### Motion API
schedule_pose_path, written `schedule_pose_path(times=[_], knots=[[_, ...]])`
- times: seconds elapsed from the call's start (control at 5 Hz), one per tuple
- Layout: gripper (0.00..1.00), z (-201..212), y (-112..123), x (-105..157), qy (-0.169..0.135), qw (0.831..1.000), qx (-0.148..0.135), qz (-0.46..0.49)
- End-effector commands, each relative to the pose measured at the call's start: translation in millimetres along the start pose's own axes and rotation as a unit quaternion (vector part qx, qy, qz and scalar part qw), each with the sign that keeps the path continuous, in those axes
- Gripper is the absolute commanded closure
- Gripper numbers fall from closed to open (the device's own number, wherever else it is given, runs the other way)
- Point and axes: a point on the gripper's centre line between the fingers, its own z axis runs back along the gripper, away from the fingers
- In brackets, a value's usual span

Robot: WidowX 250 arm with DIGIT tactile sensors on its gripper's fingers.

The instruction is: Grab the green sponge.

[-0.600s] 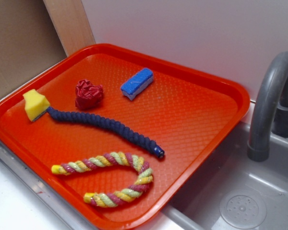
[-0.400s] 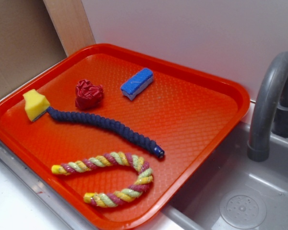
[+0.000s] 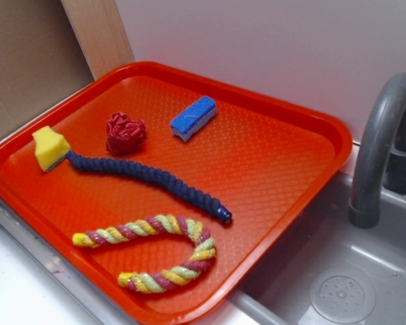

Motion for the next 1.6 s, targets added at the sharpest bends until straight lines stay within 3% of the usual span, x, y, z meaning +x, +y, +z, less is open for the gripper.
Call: schedule_pose_path(times=[0.0, 0.2, 0.4, 0.8, 1.4], knots=[[0.0, -28, 6, 21, 0.001, 0.967, -0.031, 0.252], [0.0, -49, 11, 29, -0.03, 0.929, -0.027, 0.368], [0.0, -79, 2, 32, -0.035, 0.914, -0.017, 0.403], [0.0, -126, -11, 42, -0.048, 0.908, 0.015, 0.417], [0.0, -190, -9, 35, -0.024, 0.903, 0.105, 0.417]])
